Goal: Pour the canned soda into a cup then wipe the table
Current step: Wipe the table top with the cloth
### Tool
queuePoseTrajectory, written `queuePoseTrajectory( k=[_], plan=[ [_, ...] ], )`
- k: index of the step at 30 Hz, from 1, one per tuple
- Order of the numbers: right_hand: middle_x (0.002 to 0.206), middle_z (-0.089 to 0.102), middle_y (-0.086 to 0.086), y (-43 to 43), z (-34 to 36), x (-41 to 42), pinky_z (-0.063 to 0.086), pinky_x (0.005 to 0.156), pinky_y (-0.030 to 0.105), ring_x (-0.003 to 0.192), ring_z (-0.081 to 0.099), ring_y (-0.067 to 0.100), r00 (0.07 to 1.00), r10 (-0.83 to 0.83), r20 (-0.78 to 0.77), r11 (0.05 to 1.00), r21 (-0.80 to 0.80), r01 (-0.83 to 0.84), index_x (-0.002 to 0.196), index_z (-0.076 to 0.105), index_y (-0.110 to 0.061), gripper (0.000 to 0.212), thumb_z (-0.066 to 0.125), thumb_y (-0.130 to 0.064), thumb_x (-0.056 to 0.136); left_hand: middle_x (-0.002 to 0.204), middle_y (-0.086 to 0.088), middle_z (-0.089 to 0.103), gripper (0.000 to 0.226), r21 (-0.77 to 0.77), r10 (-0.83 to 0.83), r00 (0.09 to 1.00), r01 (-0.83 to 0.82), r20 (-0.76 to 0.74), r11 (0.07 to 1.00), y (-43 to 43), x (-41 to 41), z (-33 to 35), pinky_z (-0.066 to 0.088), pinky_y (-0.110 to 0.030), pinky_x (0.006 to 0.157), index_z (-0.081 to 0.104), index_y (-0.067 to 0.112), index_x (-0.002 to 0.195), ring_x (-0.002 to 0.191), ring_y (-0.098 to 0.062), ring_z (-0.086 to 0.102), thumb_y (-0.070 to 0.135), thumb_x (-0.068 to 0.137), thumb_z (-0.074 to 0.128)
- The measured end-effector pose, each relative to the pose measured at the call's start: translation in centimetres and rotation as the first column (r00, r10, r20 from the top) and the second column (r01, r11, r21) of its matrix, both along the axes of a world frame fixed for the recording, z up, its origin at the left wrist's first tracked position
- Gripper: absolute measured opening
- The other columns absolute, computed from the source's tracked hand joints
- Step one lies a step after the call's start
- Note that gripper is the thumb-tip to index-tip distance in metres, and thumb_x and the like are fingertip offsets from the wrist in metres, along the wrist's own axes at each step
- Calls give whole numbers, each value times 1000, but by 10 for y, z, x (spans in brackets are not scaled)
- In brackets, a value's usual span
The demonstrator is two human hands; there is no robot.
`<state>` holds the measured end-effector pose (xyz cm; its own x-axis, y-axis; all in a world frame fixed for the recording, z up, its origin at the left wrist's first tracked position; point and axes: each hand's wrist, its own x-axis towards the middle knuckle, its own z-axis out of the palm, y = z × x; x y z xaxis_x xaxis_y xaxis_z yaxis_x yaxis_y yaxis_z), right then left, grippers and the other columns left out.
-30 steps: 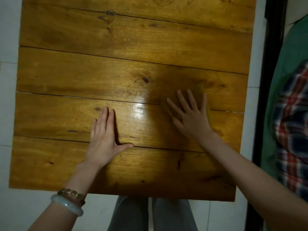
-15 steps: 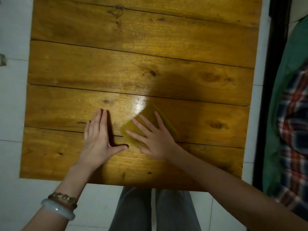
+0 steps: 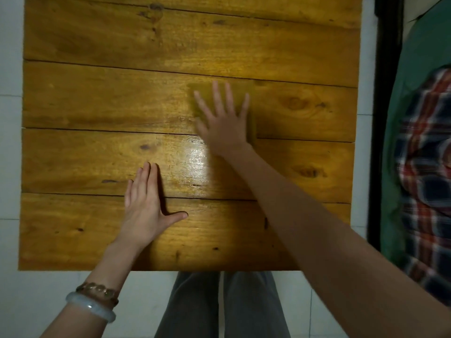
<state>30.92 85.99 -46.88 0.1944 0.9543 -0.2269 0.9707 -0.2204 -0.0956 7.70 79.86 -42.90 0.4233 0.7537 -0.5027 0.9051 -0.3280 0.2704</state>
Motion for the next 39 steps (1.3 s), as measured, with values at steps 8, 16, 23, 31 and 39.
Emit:
queuePoseTrajectory(
  k=[8, 16, 23, 31, 39],
  plan=[
    [157, 17, 6, -151, -5, -17, 6, 112, 63, 144, 14, 30, 904, 421, -70, 907, 47, -418, 147, 20, -36, 61, 38, -53, 91, 158, -16, 5, 131, 8, -54, 998, 54, 10, 999, 10, -8, 13, 6, -48, 117, 3, 6, 150, 145, -27, 3, 65, 54, 70],
    [157, 18, 9, -137, 2, 105, 9, 108, 67, 144, 13, 33, 998, -27, 65, 998, -51, 30, 148, 16, -33, 59, 22, -51, 93, 158, -14, 4, 130, -15, -64, 998, 64, 10, 998, 9, 8, 6, 4, -47, 117, 1, 8, 150, 145, -25, 1, 68, 54, 65],
    [156, 19, 9, 13, -5, 47, 0, 107, 66, 143, 15, 34, 987, -159, 21, 987, 19, 159, 147, 24, -35, 65, 12, -59, 88, 158, -12, 4, 133, 5, -58, 998, 58, -7, 998, 7, 9, 1, 1, -44, 117, 0, 8, 150, 144, -19, -3, 64, 54, 73],
    [156, 21, 8, -91, -8, -30, 6, 110, 65, 144, 16, 32, 894, 441, -79, 895, 115, -432, 146, 26, -32, 61, 42, -52, 91, 157, -17, 7, 132, 16, -27, 999, 28, -24, 999, 11, 2, 6, 8, -50, 116, 2, 7, 150, 145, -28, 5, 56, 55, 80],
    [155, 19, 5, -171, 0, 73, 7, 108, 66, 142, 14, 30, 952, 307, -7, 951, -31, -307, 146, 16, -37, 64, 33, -51, 87, 157, -17, 8, 133, -11, -61, 997, 61, -44, 998, 14, -1, 3, 7, -49, 116, 5, 5, 150, 145, -27, 4, 62, 53, 75]
  ],
)
